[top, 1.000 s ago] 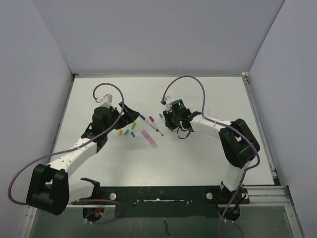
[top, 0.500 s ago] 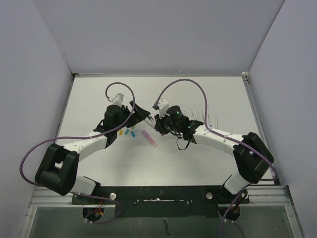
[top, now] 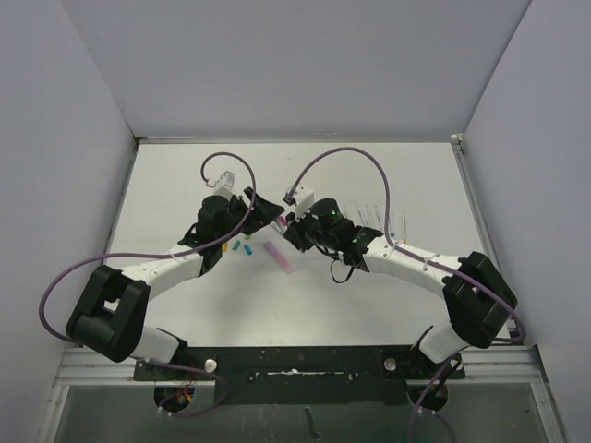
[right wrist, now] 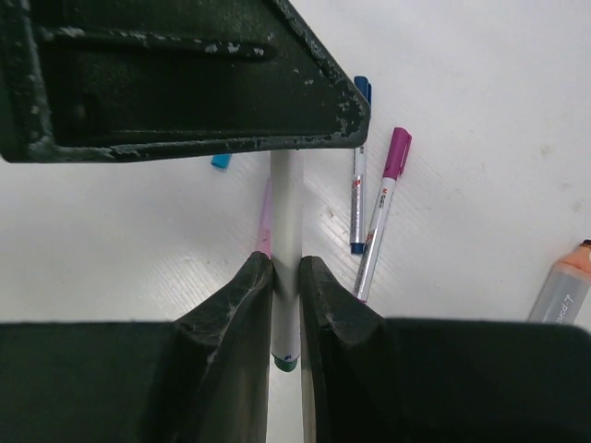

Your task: Open the pen caps

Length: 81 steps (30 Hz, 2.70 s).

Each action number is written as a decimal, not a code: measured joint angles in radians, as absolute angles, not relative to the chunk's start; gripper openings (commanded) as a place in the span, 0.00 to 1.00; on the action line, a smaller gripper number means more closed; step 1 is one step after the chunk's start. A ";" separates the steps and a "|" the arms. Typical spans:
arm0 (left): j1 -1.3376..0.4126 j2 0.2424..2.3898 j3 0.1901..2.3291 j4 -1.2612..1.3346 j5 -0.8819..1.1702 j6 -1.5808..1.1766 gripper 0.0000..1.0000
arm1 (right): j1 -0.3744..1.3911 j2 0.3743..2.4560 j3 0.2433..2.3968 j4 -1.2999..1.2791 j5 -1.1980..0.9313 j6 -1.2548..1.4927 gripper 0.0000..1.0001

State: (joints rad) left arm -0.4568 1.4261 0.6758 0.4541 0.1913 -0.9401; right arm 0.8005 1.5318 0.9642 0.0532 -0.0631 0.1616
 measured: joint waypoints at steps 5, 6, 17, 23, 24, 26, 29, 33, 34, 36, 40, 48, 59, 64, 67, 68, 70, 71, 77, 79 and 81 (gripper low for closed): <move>-0.457 1.426 0.676 0.474 0.193 -0.945 0.55 | 0.807 1.509 0.958 0.068 -0.064 0.161 0.00; -0.457 1.426 0.676 0.476 0.194 -0.949 0.52 | 0.807 1.508 0.958 0.069 -0.064 0.161 0.00; -0.458 1.427 0.676 0.511 0.202 -0.971 0.16 | 0.814 1.508 0.950 0.073 -0.063 0.157 0.00; -0.459 1.431 0.676 0.528 0.208 -0.983 0.00 | 0.814 1.508 0.949 0.076 -0.053 0.157 0.00; -0.459 1.433 0.676 0.529 0.209 -0.984 0.00 | 0.814 1.508 0.947 0.077 -0.052 0.157 0.00; -0.459 1.440 0.676 0.534 0.213 -0.984 0.00 | 0.814 1.507 0.944 0.078 -0.049 0.157 0.12; -0.461 1.449 0.676 0.538 0.219 -0.986 0.00 | 0.814 1.507 0.940 0.077 -0.045 0.155 0.46; -0.471 1.459 0.676 0.542 0.237 -0.986 0.00 | 0.814 1.507 0.940 0.077 -0.039 0.145 0.52; -0.476 1.460 0.676 0.543 0.242 -0.986 0.00 | 0.814 1.507 0.940 0.076 -0.037 0.143 0.52; -0.486 1.461 0.676 0.543 0.246 -0.987 0.00 | 0.814 1.507 0.941 0.076 -0.035 0.141 0.51; -0.510 1.463 0.677 0.543 0.252 -0.986 0.00 | 0.814 1.509 0.946 0.074 -0.034 0.139 0.42; -0.527 1.463 0.692 0.544 0.259 -0.983 0.00 | 0.812 1.519 0.954 0.075 -0.026 0.145 0.00; -0.510 1.463 0.723 0.504 0.273 -0.935 0.00 | 0.811 1.514 0.946 0.091 -0.018 0.167 0.00; -0.467 1.467 0.727 0.501 0.386 -0.942 0.00 | 0.812 1.471 0.881 0.168 -0.019 0.189 0.00; -0.442 1.482 0.732 0.501 0.462 -0.961 0.00 | 0.812 1.445 0.843 0.205 -0.019 0.202 0.00; -0.434 1.488 0.733 0.502 0.482 -0.965 0.00 | 0.813 1.441 0.835 0.215 -0.020 0.204 0.00; -0.388 1.501 0.739 0.512 0.430 -0.944 0.00 | 0.812 1.422 0.813 0.163 -0.017 0.207 0.00; -0.347 1.509 0.743 0.513 0.397 -0.936 0.00 | 0.811 1.410 0.799 0.130 -0.016 0.207 0.00; -0.199 1.538 0.745 0.513 0.268 -0.927 0.00 | 0.804 1.402 0.790 0.043 -0.007 0.206 0.00; -0.199 1.538 0.748 0.501 0.265 -0.915 0.00 | 0.797 1.402 0.791 0.033 0.002 0.205 0.00; -0.199 1.539 0.763 0.455 0.264 -0.896 0.00 | 0.788 1.411 0.804 0.014 0.011 0.200 0.00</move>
State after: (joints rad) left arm -0.1989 1.5391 0.7631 0.4549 0.2642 -0.8963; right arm 0.7879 1.4105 0.8043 0.0143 0.0113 0.1997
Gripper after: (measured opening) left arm 0.142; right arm 0.172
